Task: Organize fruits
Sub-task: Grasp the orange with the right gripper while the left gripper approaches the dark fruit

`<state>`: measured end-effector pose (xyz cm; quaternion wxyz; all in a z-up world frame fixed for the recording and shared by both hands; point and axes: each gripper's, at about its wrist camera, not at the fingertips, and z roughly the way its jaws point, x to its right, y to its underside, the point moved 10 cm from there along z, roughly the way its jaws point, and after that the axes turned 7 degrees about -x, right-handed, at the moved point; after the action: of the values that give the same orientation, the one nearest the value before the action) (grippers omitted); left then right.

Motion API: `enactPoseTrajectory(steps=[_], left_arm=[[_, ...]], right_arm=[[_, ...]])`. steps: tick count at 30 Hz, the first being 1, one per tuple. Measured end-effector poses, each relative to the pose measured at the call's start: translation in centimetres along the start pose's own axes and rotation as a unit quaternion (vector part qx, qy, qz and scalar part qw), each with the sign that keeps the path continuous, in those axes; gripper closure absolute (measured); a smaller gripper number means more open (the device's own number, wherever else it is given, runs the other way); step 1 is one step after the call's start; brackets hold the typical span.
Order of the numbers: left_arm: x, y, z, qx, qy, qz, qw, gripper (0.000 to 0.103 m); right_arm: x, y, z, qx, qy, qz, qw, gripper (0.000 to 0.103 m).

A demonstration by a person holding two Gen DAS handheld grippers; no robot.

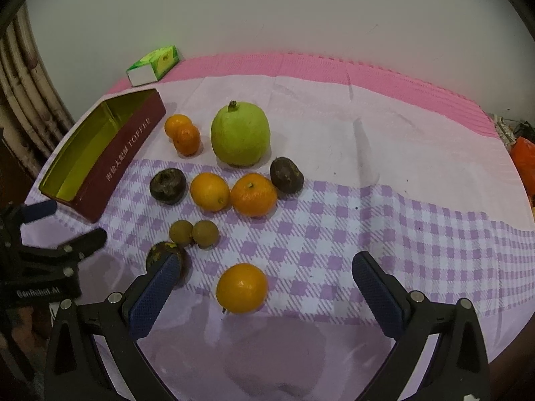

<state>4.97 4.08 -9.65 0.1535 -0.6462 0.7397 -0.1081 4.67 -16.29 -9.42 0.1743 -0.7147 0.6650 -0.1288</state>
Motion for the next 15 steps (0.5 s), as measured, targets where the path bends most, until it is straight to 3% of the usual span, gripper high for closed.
enactPoseTrajectory(steps=[4, 15], left_arm=[[-0.5, 0.2, 0.3, -0.004, -0.003, 0.0, 1.0, 0.0], [0.9, 0.2, 0.4, -0.004, 0.015, 0.026, 0.9995, 0.0]], right_arm=[[-0.3, 0.8, 0.6, -0.015, 0.002, -0.013, 1.0, 0.005], [-0.8, 2.2, 3.4, -0.06, -0.014, -0.028, 0.998, 0.037]])
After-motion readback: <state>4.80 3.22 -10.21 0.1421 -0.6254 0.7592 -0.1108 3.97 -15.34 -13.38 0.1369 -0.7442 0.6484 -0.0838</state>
